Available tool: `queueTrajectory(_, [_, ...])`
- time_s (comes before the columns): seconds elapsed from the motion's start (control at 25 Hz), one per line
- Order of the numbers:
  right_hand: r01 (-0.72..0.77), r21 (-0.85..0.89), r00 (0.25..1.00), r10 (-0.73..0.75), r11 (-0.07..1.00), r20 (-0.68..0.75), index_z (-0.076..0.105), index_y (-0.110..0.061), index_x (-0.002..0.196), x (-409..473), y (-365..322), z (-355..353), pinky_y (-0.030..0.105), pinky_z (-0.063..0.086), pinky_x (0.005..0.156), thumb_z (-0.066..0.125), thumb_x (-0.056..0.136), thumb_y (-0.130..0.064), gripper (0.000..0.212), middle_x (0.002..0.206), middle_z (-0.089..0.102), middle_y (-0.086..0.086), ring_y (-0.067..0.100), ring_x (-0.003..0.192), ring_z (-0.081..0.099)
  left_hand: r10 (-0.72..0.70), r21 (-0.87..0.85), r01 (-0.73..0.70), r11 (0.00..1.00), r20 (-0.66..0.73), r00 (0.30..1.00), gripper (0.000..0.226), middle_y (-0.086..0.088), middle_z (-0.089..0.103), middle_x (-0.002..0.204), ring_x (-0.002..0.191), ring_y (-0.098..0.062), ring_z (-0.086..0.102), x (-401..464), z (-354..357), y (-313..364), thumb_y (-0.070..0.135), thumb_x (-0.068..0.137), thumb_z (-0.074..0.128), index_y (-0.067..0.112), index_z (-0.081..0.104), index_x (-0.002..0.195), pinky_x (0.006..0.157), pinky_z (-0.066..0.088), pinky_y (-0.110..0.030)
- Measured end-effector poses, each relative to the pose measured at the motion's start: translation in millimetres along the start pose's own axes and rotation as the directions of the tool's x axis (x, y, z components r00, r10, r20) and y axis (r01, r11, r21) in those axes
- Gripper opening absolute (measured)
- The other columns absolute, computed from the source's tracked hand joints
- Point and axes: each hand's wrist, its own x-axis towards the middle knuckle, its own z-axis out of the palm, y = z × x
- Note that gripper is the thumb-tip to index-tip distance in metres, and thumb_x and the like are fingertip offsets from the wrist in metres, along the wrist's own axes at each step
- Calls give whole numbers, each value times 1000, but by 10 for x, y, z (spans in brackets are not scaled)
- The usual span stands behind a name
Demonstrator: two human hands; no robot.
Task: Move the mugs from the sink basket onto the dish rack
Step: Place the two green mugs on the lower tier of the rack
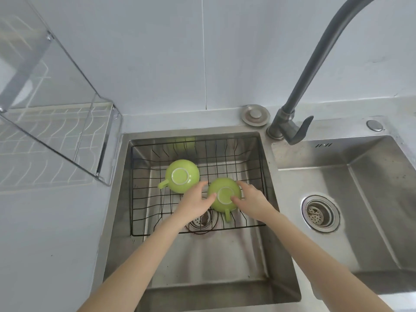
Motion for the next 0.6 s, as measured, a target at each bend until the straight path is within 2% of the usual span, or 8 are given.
queueTrajectory(0.12, [-50,61,998,48,997,28,20,-10,146,171,95,126,35,35,105,48,94,-21,60,145,37,17,34,131,41,-98,-97,100,990,24,995,48,-11,45,141,128,-24,46,177,128,-113,24,90,53,9,40,133,108,36,-35])
queueTrajectory(0.2, [-78,92,997,75,993,36,18,-11,147,295,156,192,36,37,104,48,94,-20,61,143,40,19,35,128,44,-157,-167,158,973,22,987,46,-10,50,137,125,-23,48,290,215,-152,23,89,54,9,42,131,104,37,-30])
queueTrajectory(0.28, [-110,113,993,105,988,49,17,-12,147,403,201,257,38,37,104,47,94,-20,62,141,41,20,36,127,44,-194,-208,193,959,16,981,43,-7,53,134,124,-21,49,390,300,-170,20,88,55,9,46,128,91,36,-19])
queueTrajectory(0.36, [-137,140,989,129,981,67,13,-14,148,503,247,323,41,38,105,46,93,-19,64,140,41,20,38,126,44,-216,-204,216,955,21,976,42,-6,53,132,121,-21,50,480,382,-188,18,88,55,10,47,128,79,31,-13])
queueTrajectory(0.52, [-199,230,979,181,952,97,4,-19,149,630,335,416,39,37,105,43,95,-23,66,144,38,19,36,127,44,-249,-241,245,939,17,968,48,-12,56,128,110,-27,57,629,512,-248,14,85,59,8,42,130,81,36,-20])
queueTrajectory(0.6, [-214,278,976,195,936,97,4,-21,149,653,360,427,37,35,107,45,95,-26,68,147,35,17,34,130,42,-269,-263,262,928,11,963,48,-13,56,125,103,-24,56,668,527,-253,14,85,60,7,41,129,81,36,-21])
